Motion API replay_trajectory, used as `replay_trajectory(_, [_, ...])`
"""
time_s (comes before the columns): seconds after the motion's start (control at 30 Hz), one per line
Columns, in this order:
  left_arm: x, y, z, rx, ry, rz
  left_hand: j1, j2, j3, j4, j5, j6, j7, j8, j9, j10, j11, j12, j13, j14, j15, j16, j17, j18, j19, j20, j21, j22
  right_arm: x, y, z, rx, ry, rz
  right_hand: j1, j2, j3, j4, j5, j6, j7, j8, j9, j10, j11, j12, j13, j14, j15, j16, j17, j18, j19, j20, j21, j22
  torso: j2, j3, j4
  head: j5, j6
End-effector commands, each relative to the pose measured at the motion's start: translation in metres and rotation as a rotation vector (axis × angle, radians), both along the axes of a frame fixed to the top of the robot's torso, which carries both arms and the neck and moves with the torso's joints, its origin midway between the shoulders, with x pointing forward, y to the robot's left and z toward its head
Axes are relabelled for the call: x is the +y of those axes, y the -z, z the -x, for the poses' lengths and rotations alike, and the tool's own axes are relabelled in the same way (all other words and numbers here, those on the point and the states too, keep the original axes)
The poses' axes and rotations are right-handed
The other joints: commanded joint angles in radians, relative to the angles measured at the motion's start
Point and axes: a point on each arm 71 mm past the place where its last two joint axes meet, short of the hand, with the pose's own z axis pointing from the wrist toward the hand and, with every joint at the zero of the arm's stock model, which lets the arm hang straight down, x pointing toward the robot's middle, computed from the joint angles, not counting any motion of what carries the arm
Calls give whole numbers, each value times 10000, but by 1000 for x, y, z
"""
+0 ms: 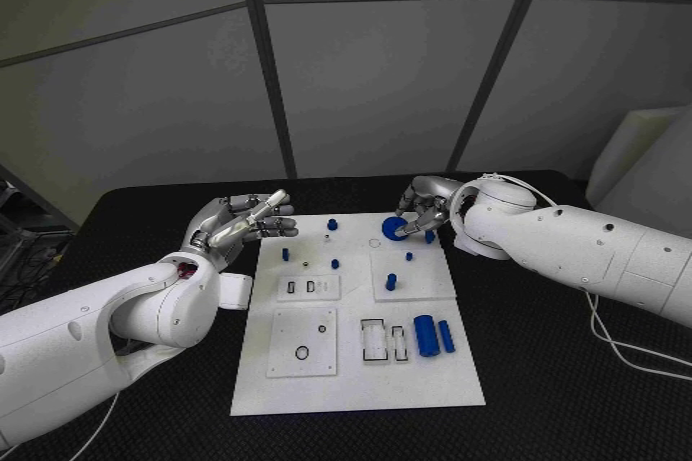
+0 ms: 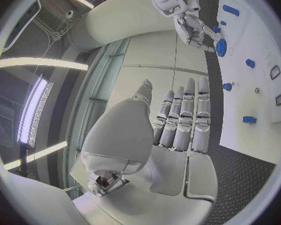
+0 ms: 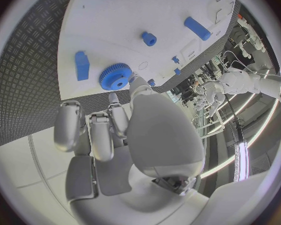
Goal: Assemble the parts on the task board
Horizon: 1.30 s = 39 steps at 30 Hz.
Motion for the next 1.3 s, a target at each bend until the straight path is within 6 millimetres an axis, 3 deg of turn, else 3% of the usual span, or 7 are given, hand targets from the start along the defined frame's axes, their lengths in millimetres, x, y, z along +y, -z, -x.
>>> replay_trajectory(0.03, [-1, -1, 0, -58, 152, 13, 26, 94, -20, -42, -55, 17, 34, -73, -12, -13, 55, -43, -15, -18, 74, -62, 18, 46, 32, 36, -62, -15, 2, 1, -1, 137, -51, 150, 107, 49, -13, 44, 59, -25, -11, 92, 14, 137, -19, 150, 148, 807, 51, 58, 1429, -201, 95, 12, 59, 34, 4, 16, -12, -2, -13])
replay_trajectory(0.63, [-2, -1, -1, -43, 175, 19, 39, 110, -14, -51, -53, 19, 33, -78, -11, -11, 54, -50, -14, -16, 73, -72, 23, 47, 32, 37, -65, -18, 8, 4, -7, 140, -158, 484, 253, 283, 61, -100, 135, 49, -29, 214, 26, 133, -33, 274, 298, 807, 44, 73, 1450, -204, 93, 10, 70, 61, 12, 17, -5, 31, -138])
replay_trajectory(0.83, [-2, -1, -1, -38, 188, 22, 39, 110, -14, -51, -53, 19, 33, -78, -11, -11, 54, -50, -14, -16, 73, -72, 23, 47, 32, 37, -65, -18, 10, 5, -8, 114, -186, 598, 501, 538, 231, -333, 213, 246, -43, 360, 56, 129, -55, 320, 369, 802, 26, 73, 1442, -206, 96, -3, 81, 85, 11, 21, -22, 34, -160])
replay_trajectory(1.0, [-2, -1, -1, -30, 202, 24, 59, 133, -7, -67, -50, 23, 31, -87, -10, -8, 53, -60, -12, -12, 72, -87, 31, 49, 32, 38, -70, -22, 9, 5, -8, 55, -181, 807, 805, 766, 543, -618, -125, 417, -44, 448, 59, 143, -67, 359, 435, 808, 15, 89, 1474, -214, 114, -19, 103, 132, 7, 24, -19, 30, -174])
replay_trajectory(1.3, [-1, 0, -1, -15, 195, 15, 59, 133, -7, -67, -50, 23, 31, -87, -10, -8, 53, -60, -12, -12, 72, -87, 31, 49, 32, 38, -70, -22, 10, 4, -7, -93, -293, 1187, 956, 791, 747, -828, -155, 517, -52, 477, 44, 179, -76, 409, 503, 816, 8, 108, 1518, -228, 149, -24, 137, 204, 10, 28, -20, 21, -204])
